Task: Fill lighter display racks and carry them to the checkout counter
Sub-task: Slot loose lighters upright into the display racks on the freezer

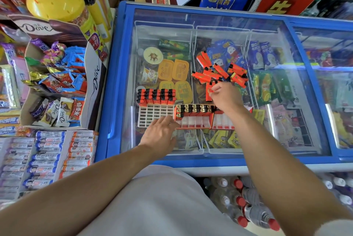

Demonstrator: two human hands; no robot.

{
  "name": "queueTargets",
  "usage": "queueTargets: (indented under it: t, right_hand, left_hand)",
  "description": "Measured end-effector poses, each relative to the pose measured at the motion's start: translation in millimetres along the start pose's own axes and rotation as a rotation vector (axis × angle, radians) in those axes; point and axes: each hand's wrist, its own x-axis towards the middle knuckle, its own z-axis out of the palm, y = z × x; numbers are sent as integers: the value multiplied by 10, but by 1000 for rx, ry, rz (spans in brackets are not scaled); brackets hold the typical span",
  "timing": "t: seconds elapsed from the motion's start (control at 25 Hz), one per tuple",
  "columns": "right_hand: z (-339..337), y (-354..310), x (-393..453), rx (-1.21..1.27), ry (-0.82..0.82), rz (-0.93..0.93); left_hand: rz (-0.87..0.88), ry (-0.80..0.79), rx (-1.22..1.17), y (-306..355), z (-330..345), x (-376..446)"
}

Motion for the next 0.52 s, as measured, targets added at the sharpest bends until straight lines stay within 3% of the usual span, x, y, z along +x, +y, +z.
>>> queueTargets:
  t: [0.12, 0.32, 0.52]
  right_hand:
    - [28, 47, 393, -141, -183, 112]
    - [122, -70, 589, -179, -173, 162]
    - [280, -137, 609, -251, -213, 188]
  left_hand:
    - [-87, -46, 1, 0, 60, 3]
    - [-193, -47, -78, 16, 64, 63]
    - [-217, -358, 155, -129, 150, 29]
